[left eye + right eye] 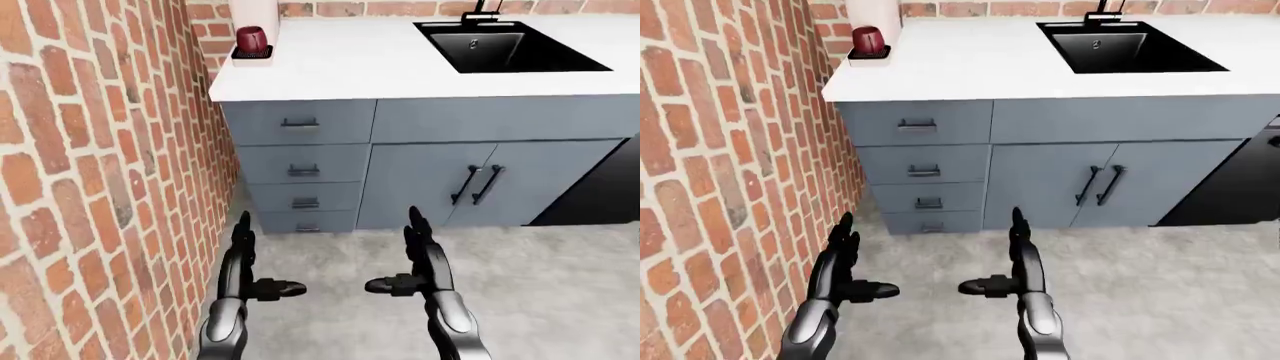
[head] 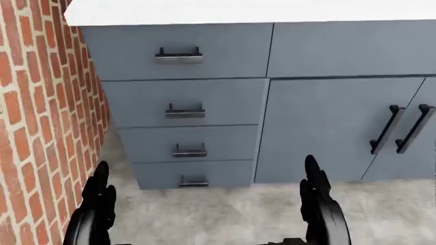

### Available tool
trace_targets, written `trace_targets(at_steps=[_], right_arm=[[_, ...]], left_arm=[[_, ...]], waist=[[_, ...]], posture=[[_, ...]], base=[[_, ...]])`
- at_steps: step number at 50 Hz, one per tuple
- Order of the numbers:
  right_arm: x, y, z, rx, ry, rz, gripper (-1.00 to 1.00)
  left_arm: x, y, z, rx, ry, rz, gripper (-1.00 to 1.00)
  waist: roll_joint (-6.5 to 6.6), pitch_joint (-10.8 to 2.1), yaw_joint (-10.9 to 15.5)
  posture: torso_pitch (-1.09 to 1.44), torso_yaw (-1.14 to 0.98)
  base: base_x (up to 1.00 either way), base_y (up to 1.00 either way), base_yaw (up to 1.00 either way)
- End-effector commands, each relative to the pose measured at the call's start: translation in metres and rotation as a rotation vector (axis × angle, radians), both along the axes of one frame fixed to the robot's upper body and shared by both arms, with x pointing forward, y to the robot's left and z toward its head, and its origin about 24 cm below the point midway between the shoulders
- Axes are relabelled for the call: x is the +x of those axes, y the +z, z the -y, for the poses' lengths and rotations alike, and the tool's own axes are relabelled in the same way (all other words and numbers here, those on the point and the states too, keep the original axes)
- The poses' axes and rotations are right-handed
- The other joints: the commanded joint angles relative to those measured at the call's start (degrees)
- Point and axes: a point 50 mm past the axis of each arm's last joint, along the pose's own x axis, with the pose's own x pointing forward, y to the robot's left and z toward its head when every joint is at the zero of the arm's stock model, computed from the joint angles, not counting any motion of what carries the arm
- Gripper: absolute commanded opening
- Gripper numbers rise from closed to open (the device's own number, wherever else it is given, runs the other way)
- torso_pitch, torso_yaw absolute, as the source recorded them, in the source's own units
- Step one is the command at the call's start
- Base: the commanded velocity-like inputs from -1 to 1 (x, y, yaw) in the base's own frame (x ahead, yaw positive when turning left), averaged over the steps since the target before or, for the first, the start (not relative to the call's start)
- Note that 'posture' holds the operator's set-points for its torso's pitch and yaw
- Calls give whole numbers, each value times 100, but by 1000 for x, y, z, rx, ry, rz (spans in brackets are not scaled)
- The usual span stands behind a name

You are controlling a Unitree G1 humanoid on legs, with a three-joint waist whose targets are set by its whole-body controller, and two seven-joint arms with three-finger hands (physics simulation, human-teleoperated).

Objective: Pick the mug from under the coffee machine dispenser and place it on the counter.

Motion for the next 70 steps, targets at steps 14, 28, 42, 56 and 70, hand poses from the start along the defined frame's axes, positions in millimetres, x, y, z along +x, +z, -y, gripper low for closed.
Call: trace_targets(at_steps=[14,28,42,56,70], right_arm=[[15,56,1,-58,21,241,100],[29,97,11,-55,0,334,100],[50,133,36,-72,-42,413,100],[63,179,60,-74,-99,487,100],[68,210,80,-93,-135,544,100]], left_arm=[[13,62,-12,26,38,240,100],[19,94,-29,56,76,325,100],[23,137,-53,121,150,436,100],[22,171,-80,177,242,501,100],[21,186,-100,162,269,503,100]], waist=[[-16,-469,47],[-3,-531,41],[8,-467,29],[10,-424,40],[16,-396,42]], posture=[[0,0],[0,0],[0,0],[0,0],[0,0]], base=[[0,0,0],[0,0,0],[0,0,0],[0,0,0],[0,0,0]])
